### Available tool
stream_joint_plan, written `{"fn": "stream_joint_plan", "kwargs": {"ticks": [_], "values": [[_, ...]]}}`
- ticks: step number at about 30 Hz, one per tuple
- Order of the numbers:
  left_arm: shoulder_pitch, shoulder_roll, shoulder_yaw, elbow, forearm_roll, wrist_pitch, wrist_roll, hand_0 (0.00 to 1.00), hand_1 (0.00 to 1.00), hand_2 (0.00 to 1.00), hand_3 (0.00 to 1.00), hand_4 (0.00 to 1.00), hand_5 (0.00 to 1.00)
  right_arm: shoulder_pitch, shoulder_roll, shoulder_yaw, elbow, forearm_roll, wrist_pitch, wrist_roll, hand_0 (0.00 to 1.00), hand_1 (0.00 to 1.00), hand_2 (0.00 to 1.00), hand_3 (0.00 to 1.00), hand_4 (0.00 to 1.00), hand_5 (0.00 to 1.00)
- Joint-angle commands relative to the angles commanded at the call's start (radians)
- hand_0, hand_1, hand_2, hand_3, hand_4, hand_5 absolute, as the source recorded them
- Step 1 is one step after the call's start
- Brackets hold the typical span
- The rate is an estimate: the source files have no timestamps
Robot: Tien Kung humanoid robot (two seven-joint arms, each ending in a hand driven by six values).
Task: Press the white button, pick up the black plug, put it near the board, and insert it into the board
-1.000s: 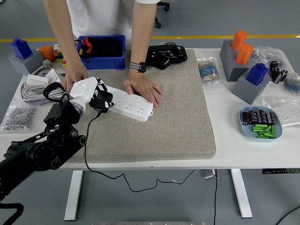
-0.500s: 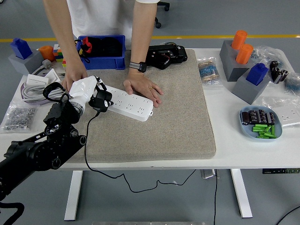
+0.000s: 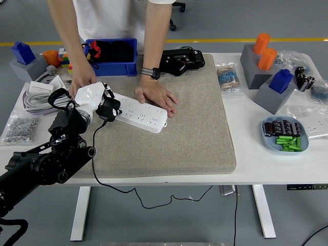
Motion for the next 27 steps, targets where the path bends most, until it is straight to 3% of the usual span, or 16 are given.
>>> {"fn": "stream_joint_plan", "kwargs": {"ticks": [15,16,21,22,27], "values": [[0.003,0.0,0.005,-0.005,0.014,-0.017,0.003,0.319,0.248,0.259,0.357,0.835,0.079,-0.003,-0.002,-0.007,-0.001,0.001,0.0,0.0,0.708,0.622,0.64,0.605,0.659,0.355],[0.003,0.001,0.004,-0.008,0.016,-0.018,-0.001,0.393,0.557,0.529,0.587,0.868,0.055,-0.003,-0.003,-0.008,-0.001,0.001,0.0,0.0,0.708,0.623,0.64,0.605,0.659,0.356],[0.003,0.0,0.0,-0.018,0.016,-0.01,-0.037,0.393,0.557,0.529,0.587,0.868,0.055,0.0,-0.003,-0.008,0.001,0.001,0.0,0.0,0.708,0.623,0.64,0.605,0.659,0.356],[0.004,0.0,0.0,-0.019,0.013,-0.007,-0.046,0.9,0.962,0.94,0.9,0.998,0.375,0.0,-0.003,-0.008,0.001,0.001,-0.001,0.0,0.708,0.623,0.64,0.605,0.66,0.355],[0.007,0.0,-0.001,-0.024,-0.014,0.015,-0.093,0.9,0.962,0.94,0.9,0.998,0.375,-0.002,-0.002,-0.007,0.0,0.001,-0.001,0.0,0.708,0.623,0.64,0.605,0.66,0.355]]}}
